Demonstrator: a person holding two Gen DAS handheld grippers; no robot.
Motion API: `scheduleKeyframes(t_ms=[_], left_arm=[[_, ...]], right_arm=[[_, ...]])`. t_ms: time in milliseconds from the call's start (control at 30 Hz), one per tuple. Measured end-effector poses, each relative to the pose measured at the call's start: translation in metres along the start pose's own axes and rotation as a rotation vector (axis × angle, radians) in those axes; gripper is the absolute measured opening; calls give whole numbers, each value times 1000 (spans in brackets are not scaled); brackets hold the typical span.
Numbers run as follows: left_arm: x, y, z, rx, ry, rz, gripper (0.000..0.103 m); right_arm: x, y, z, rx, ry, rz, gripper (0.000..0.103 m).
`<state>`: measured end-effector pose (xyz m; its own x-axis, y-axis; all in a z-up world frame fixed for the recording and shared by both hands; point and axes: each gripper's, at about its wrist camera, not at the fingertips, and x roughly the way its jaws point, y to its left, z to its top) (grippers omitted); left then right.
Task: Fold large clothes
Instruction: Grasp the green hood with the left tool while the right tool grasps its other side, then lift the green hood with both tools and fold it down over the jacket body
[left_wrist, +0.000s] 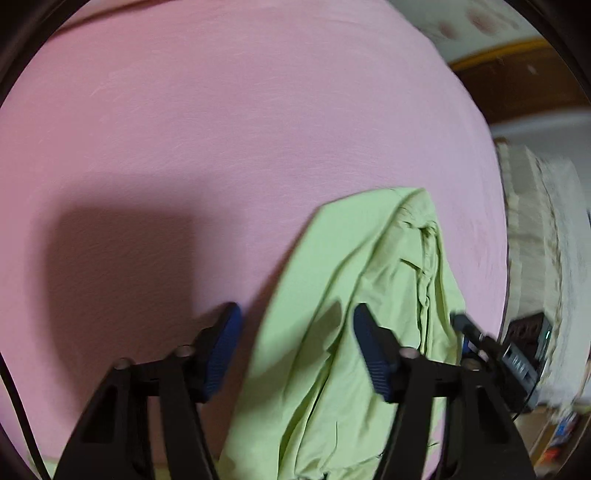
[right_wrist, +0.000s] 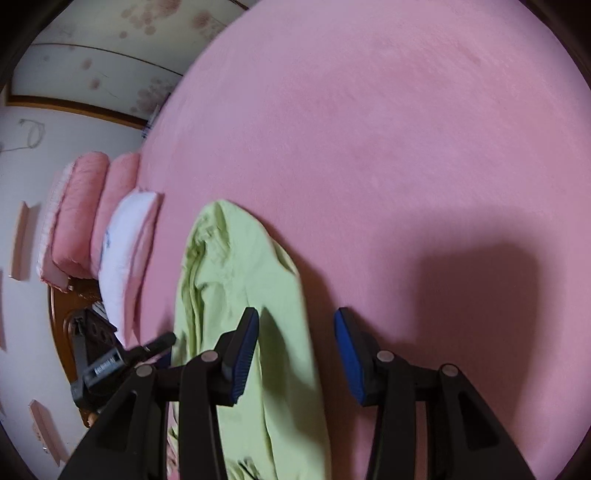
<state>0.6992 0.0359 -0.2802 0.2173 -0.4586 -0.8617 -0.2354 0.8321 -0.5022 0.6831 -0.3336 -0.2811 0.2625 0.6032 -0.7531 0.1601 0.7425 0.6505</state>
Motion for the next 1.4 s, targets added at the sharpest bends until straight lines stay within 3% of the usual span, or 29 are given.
scheduleKeyframes(t_ms=[33,67,100,200,300,433,600,733,933,1067,1200,1267,1300,1367,1400], left_arm=[[2,-4,1,27,-9,14,37],[4,-7,3,49,-14,22,14],[7,-10,3,67,-8,5,7],[2,-22,1,152,-73,29,7],[-18,-27,-9,210,-123,-59,6],[-44,-24,-21,197,-86,-140,5],[-85,-37,-62,350,-51,-180,4],[-96,-42,-95,382,20,-167,4],[-122,-28,-146,347,-7,-214,5],[-141,-11,-188,338,-17,-173,7],[-150,-4,-239,354,-26,-115,17],[-145,-3,-263,347,-6,-101,19],[-144,-1,-275,346,12,-104,19],[-142,7,-290,328,44,-119,19],[-144,17,-297,329,53,-118,19]], right_arm=[[0,1,1,-9,-17,20,38],[0,2,1,-19,-22,38,30],[2,4,0,-34,-17,56,13],[6,12,0,-49,-13,61,5],[-9,16,-3,-55,-41,158,3],[-42,37,-17,-184,-37,263,2],[-87,73,-58,-364,28,320,2],[-114,113,-108,-591,62,291,2],[-129,140,-191,-832,161,240,2],[-124,139,-252,-978,205,150,2],[-107,125,-313,-1149,171,-38,6],[-99,113,-332,-1172,190,-111,9],[-97,107,-337,-1151,213,-121,17],[-94,100,-336,-1079,225,-101,43],[-96,101,-336,-1043,217,-90,62]])
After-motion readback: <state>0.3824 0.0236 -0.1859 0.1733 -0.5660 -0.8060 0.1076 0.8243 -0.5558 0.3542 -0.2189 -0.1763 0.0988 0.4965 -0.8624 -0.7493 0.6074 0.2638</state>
